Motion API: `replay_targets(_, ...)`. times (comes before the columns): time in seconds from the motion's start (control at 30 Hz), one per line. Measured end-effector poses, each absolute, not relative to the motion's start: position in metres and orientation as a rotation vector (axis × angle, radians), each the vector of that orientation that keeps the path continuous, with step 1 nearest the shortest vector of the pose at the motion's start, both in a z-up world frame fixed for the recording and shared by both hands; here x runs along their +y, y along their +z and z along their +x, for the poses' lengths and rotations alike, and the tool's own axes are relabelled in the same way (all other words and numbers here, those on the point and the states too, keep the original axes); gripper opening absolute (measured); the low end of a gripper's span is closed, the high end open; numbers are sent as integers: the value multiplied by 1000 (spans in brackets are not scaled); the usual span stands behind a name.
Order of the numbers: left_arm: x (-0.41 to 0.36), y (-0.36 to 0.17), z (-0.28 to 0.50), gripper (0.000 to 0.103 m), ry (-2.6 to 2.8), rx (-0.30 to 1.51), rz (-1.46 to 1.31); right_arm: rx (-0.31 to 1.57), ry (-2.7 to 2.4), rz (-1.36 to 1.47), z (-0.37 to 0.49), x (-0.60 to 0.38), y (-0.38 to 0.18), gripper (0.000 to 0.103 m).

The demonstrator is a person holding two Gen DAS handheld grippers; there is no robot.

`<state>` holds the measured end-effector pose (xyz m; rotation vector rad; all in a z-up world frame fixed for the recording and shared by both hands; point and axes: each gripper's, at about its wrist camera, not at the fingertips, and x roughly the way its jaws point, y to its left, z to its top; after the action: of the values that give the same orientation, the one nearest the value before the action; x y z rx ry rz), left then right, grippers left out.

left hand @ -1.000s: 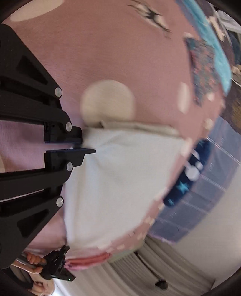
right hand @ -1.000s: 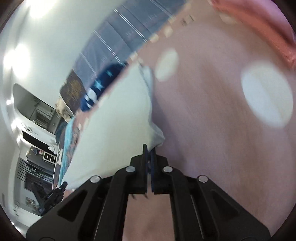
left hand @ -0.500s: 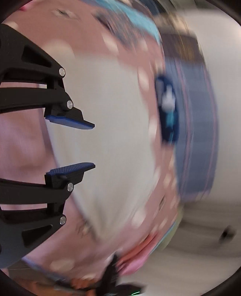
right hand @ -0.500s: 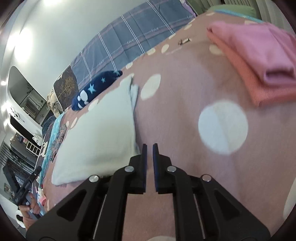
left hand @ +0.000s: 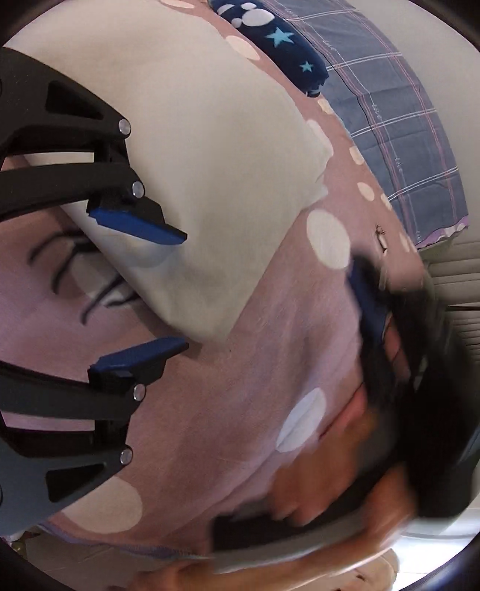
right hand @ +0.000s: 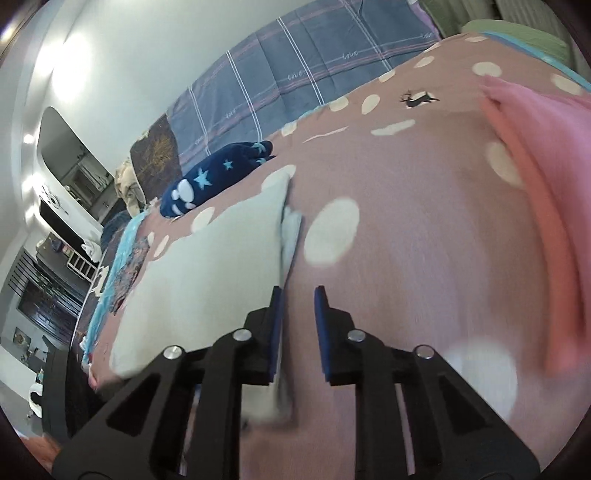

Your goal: Fold small clothes

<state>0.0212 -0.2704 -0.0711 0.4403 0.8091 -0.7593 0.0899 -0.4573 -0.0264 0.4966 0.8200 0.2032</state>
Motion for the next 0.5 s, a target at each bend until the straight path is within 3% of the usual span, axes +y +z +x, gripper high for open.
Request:
replay_targets(0.3,-282,-81,27,61,-741,825,404,1071,183,629,220,-454,-61,19)
replay_targets(0.43,-285,-84,35,74,-763,838,383,1150,288,703,245,-447,-82,23)
replay_targets(0.5,-286,-84,33,77,-764,833,388,1154,315,668,251,-442,-84,17)
